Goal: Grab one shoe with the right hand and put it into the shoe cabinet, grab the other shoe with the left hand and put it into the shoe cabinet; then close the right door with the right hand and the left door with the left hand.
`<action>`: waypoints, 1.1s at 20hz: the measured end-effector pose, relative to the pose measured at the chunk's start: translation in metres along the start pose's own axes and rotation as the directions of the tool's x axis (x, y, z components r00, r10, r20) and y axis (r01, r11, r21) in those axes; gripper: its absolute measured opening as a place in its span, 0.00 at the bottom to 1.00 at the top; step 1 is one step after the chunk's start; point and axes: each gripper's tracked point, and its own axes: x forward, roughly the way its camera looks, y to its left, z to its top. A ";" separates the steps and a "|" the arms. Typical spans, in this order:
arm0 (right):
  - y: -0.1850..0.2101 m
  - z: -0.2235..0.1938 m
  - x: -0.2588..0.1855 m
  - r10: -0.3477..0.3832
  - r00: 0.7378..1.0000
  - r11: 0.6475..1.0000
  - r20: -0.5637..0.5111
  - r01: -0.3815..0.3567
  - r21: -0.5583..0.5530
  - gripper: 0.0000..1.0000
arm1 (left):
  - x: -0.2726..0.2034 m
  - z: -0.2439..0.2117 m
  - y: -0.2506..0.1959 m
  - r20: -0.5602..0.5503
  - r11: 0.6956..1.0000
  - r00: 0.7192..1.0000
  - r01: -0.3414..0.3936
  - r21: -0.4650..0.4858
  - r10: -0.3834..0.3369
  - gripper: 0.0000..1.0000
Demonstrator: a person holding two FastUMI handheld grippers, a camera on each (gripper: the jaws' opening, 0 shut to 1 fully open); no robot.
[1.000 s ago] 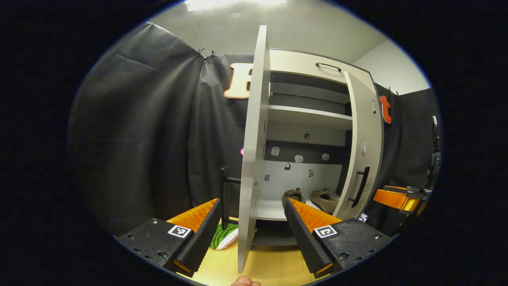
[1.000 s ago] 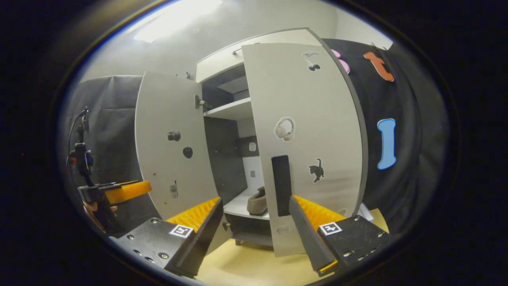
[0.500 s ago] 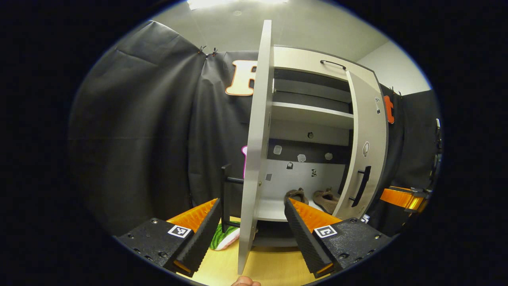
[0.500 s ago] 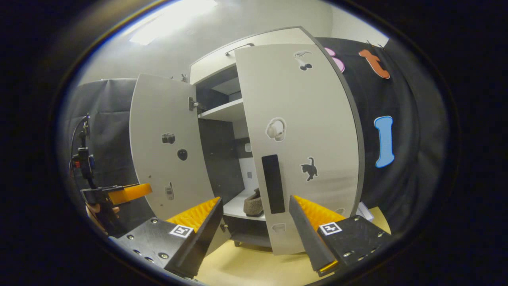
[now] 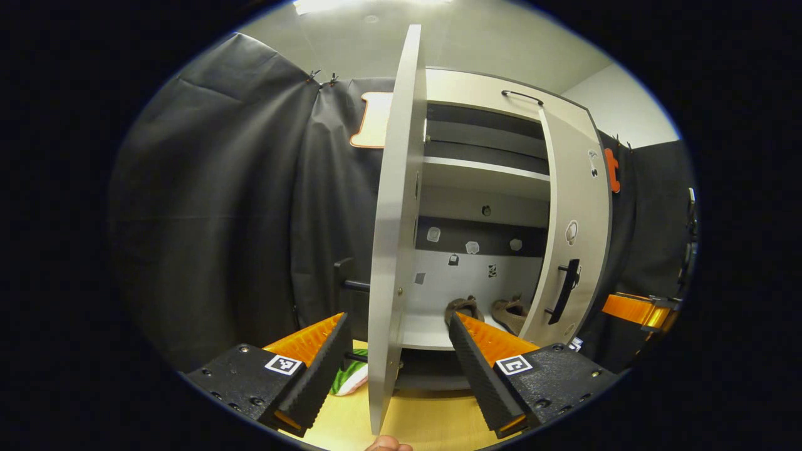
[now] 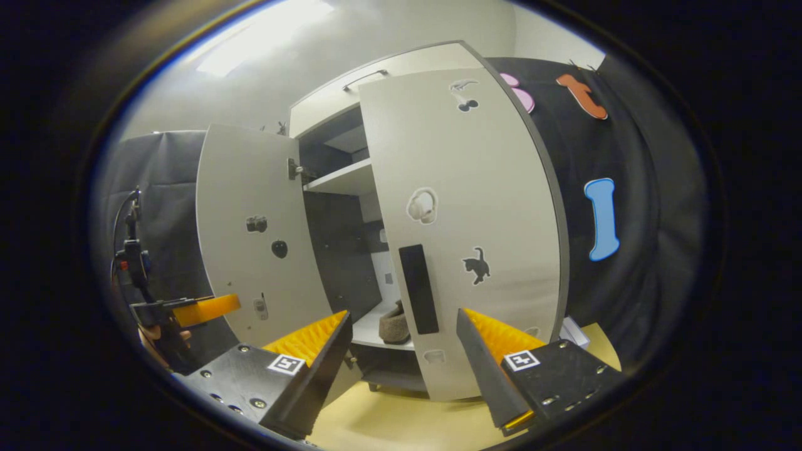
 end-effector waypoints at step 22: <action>-0.013 0.002 -0.008 -0.030 0.999 1.000 0.013 0.030 0.009 0.99 | -0.001 -0.008 -0.058 -0.012 0.990 0.990 0.139 -0.009 -0.139 0.96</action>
